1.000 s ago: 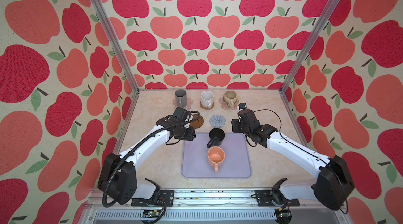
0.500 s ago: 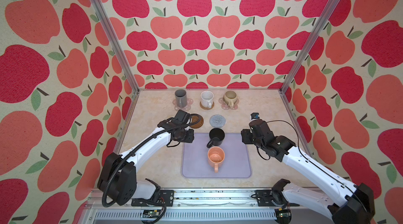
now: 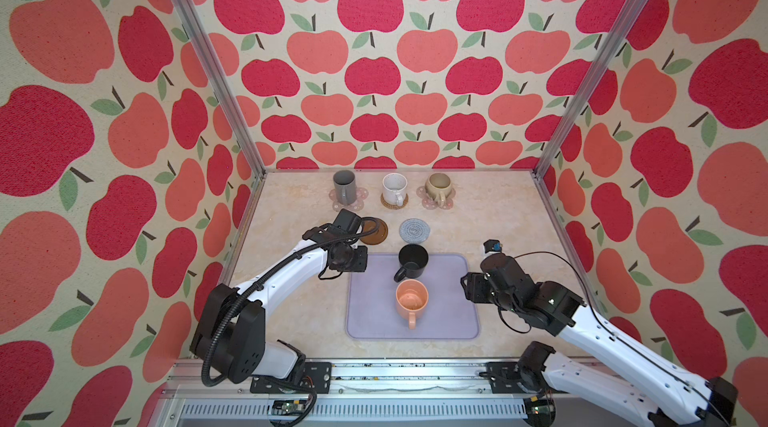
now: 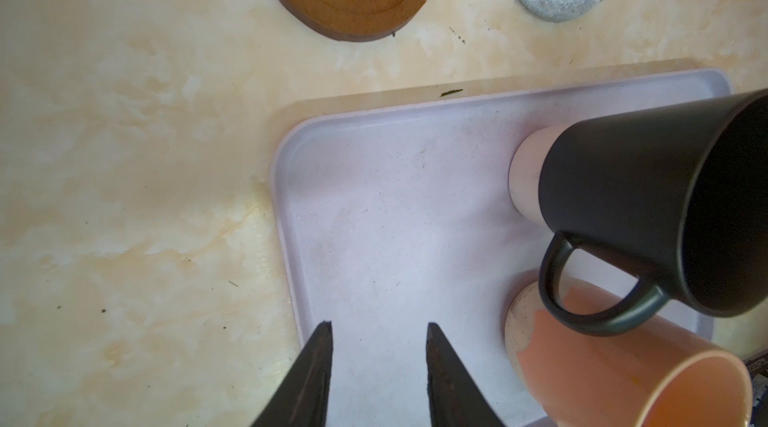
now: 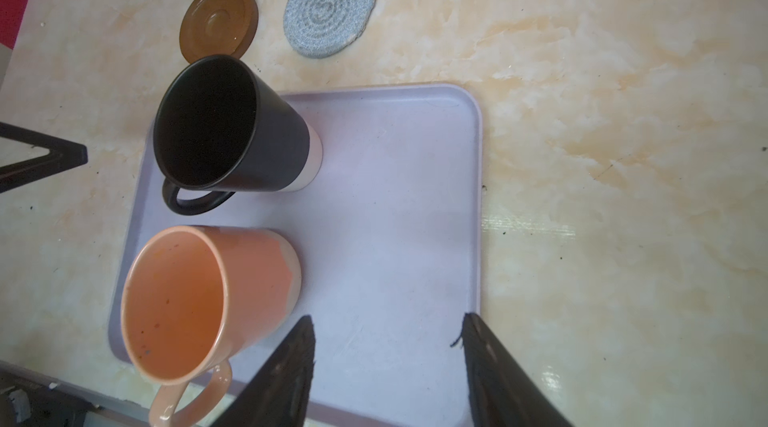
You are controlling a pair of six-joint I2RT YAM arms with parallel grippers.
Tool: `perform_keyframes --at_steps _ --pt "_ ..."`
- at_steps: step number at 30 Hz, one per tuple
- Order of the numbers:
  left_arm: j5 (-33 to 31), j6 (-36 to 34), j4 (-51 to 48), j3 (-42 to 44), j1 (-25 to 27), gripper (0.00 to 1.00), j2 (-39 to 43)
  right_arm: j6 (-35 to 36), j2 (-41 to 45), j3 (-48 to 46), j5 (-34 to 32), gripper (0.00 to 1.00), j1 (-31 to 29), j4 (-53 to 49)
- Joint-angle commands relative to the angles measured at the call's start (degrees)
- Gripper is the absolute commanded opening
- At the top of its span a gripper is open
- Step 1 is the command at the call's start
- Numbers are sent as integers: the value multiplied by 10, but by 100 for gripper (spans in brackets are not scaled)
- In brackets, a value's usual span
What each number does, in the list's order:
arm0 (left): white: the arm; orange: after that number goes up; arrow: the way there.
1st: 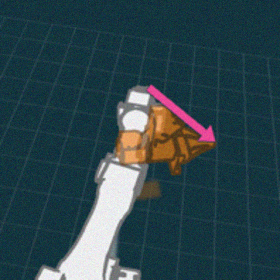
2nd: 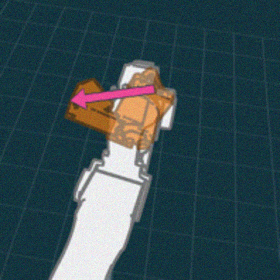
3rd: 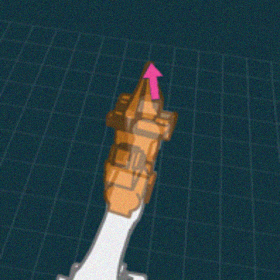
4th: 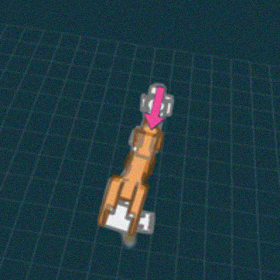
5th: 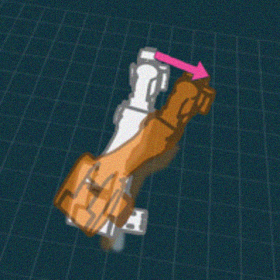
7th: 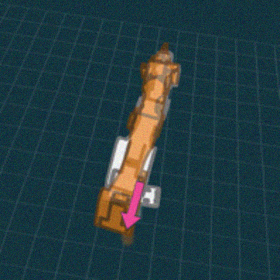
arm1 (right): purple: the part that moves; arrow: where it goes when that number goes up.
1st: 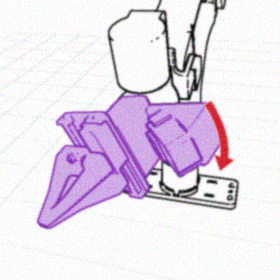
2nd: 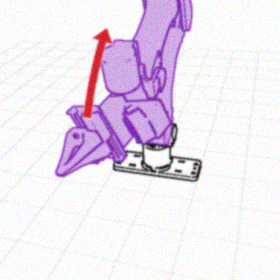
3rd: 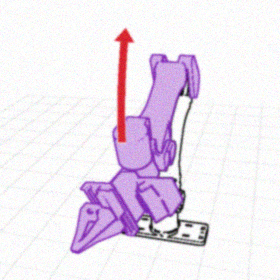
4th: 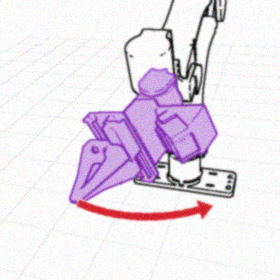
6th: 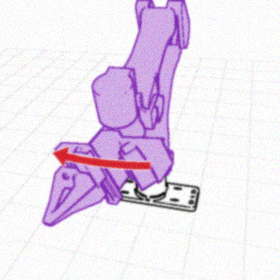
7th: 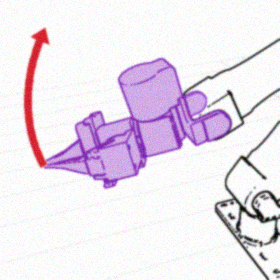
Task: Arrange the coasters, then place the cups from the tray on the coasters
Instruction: 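Move the right gripper toward the robot over the orange mug on the tray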
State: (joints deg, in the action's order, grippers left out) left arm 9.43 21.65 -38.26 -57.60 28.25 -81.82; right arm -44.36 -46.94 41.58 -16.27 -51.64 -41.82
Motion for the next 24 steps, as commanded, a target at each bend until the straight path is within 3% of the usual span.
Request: perform_keyframes --at_steps 1,15,24 --pt "-2 16 -3 9 -8 40 -12 -47 4 -2 -26 59 -36 -35" --pt "-1 46 -5 4 -33 38 -37 -82 -29 37 -23 54 -150 -64" --pt "6 47 0 1 -35 38 -32 -95 -166 86 -36 51 -256 -26"
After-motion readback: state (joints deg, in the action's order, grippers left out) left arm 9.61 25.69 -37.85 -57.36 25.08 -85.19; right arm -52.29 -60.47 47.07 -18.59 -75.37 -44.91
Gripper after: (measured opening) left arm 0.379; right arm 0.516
